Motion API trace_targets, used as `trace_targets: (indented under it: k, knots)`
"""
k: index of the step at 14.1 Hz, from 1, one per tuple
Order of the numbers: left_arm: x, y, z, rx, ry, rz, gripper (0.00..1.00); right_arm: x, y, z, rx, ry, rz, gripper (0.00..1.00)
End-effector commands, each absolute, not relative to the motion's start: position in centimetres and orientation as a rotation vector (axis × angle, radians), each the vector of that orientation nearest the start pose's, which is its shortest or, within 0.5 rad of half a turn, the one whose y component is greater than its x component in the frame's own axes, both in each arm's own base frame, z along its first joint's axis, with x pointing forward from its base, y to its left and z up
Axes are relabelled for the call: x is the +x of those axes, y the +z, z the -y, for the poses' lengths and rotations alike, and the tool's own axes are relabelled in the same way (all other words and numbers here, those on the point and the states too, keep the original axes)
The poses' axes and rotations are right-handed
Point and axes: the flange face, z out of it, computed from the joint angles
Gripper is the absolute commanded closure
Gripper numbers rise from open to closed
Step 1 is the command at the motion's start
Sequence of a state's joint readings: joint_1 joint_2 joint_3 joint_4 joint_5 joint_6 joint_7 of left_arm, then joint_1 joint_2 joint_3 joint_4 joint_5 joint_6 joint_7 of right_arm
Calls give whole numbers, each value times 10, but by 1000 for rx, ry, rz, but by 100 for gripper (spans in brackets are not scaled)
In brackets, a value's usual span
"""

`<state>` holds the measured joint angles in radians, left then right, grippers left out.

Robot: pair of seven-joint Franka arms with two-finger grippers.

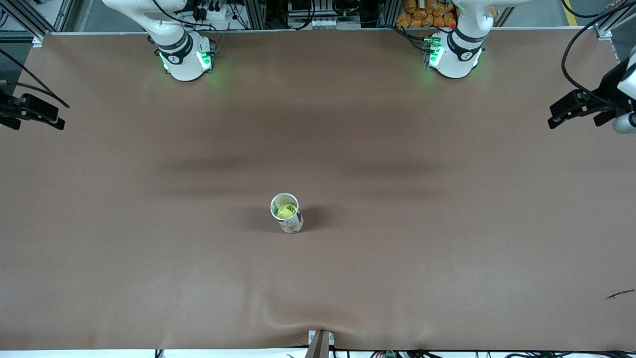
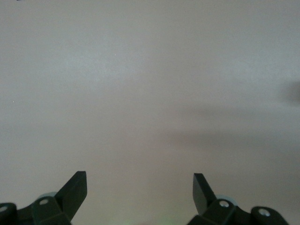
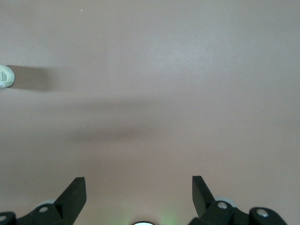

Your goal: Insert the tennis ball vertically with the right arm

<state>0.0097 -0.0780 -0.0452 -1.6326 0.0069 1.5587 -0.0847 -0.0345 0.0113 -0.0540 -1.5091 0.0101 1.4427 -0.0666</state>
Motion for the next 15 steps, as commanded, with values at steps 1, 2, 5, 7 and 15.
trace_targets:
  k: [1, 2, 5, 7, 15]
  knots:
    - [503, 643, 19, -3146, -40, 104, 0, 546, 639, 48, -3124, 113, -30, 0]
    - [497, 645, 20, -3144, -43, 145, 0, 546, 639, 48, -3121, 115, -34, 0]
    - [493, 647, 24, -3145, -35, 208, 0, 545, 643, 47, -3117, 105, -33, 0]
    - [496, 647, 15, -3153, -34, 154, 0, 545, 645, 47, -3116, 103, -35, 0]
    - [507, 664, 9, -3150, -42, 108, 0, 544, 646, 47, -3114, 102, -44, 0]
